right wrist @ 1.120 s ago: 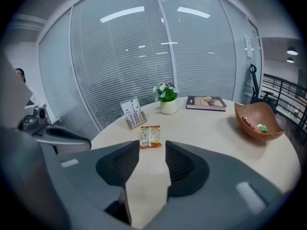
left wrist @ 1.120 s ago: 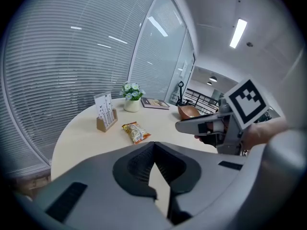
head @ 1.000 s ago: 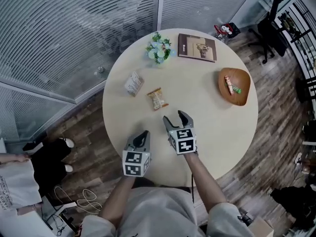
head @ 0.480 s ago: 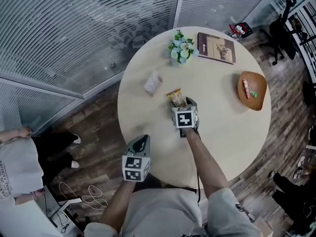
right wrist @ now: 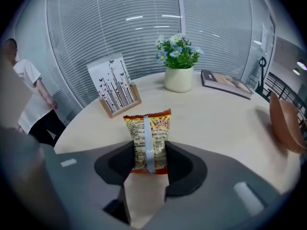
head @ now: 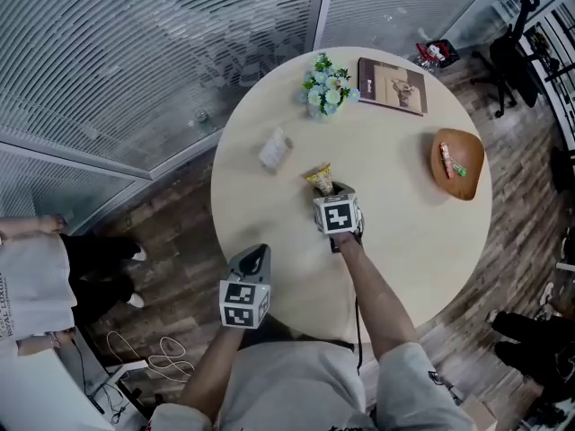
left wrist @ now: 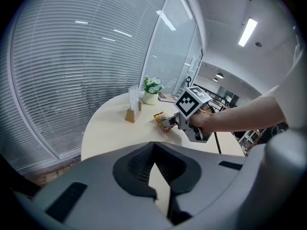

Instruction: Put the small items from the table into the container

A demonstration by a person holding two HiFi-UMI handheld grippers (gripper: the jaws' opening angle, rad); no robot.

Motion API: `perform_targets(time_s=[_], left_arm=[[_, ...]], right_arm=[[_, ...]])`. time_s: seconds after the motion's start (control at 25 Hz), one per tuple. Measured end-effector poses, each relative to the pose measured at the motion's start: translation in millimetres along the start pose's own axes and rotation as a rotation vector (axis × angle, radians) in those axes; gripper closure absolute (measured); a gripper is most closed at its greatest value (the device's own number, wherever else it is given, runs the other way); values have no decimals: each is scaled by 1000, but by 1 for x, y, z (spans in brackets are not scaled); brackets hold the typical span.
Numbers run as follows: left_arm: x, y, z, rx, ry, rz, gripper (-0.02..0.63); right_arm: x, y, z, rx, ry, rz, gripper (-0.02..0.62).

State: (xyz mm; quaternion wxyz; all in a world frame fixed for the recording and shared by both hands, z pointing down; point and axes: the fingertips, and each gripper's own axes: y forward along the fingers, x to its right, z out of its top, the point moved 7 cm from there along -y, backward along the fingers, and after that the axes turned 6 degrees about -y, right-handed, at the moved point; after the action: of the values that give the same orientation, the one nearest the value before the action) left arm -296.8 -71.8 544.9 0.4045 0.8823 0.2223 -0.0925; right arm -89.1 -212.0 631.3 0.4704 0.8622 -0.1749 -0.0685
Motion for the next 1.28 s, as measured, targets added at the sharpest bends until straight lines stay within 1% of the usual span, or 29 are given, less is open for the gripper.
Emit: perform_targets(time_s=[0.2,0.4,0.56,0.72,0.84,1.0,1.12,1.28], left_arm=[[24,9,-2,-21,28,-28,600],[57,22,-1,-23,50,-54,600],[92,33,-2,-24,70,-78,600],[135,45,-5,-33,88,-105,600],[166,54,-7,-39,101,-117,600],[199,59,-11,-39,98,-107,600],[214,63,-16,-37,81,-82,600],[228,68,-20,-31,65,-47,600]], right_arm=[[18,-32,-7,64,2,13,425],[59,-81,-13,158,17,-24,425],[115,-136,-12,258,47,-99,425],[193,-184,-22,305,100,-211,425],[256,-206,-34,287,144,-294,425],[324,-212,-49,225,180,-348,423],[359,-205,-58,177,190,-352,423],[380,-190,-67,126,186,-319,423]])
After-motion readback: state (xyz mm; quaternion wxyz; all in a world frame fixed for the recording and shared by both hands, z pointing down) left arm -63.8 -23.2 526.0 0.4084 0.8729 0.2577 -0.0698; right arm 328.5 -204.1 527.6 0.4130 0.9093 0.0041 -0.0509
